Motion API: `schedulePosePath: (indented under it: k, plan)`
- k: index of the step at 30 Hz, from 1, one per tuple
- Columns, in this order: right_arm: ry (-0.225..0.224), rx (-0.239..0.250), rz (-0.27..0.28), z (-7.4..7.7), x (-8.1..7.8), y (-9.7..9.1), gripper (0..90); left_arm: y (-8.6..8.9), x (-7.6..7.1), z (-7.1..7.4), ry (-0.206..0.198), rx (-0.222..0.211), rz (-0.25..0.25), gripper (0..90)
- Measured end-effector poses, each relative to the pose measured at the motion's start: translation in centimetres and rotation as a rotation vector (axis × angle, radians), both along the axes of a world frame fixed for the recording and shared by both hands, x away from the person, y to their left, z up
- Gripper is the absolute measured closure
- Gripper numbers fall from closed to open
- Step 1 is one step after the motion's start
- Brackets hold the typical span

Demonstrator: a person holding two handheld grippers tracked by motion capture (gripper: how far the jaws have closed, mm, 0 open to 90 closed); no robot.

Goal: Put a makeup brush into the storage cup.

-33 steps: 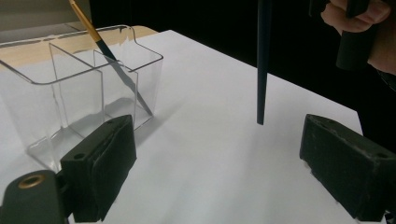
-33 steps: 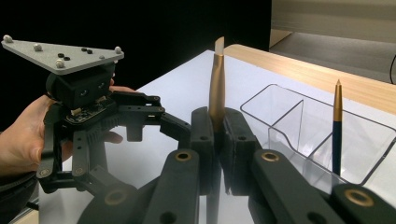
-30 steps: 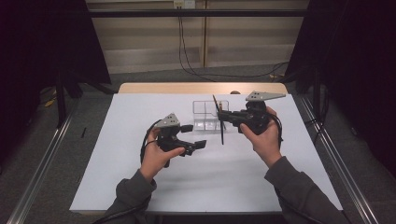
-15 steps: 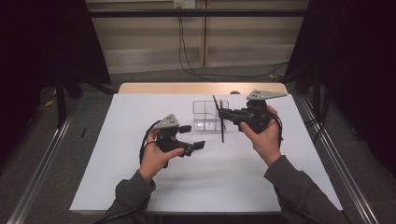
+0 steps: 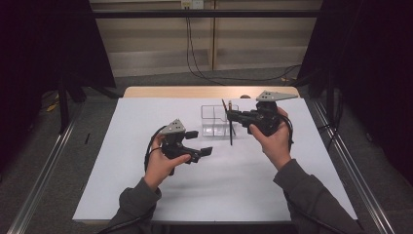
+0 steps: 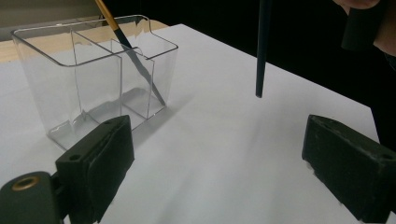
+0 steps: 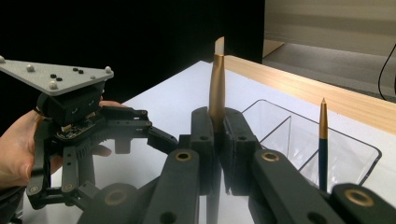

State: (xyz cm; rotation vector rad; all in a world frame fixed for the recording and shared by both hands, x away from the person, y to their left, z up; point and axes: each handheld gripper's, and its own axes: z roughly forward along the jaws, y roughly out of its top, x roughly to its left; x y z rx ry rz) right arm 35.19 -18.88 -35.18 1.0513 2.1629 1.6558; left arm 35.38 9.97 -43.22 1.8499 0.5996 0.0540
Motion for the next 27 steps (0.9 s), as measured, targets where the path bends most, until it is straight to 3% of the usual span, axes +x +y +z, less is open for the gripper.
schedulePosePath:
  k: [17, 27]
  plan:
    - [-0.006, 0.009, -0.006, 0.3, 0.8, -0.1, 84.7, 0.1, -0.1, -0.1, 0.003, -0.006, -0.003, 5.8]
    - [-0.017, 0.011, -0.013, 0.6, 1.2, -0.2, 84.7, 0.4, -0.2, -0.2, -0.001, 0.020, -0.019, 1.6]
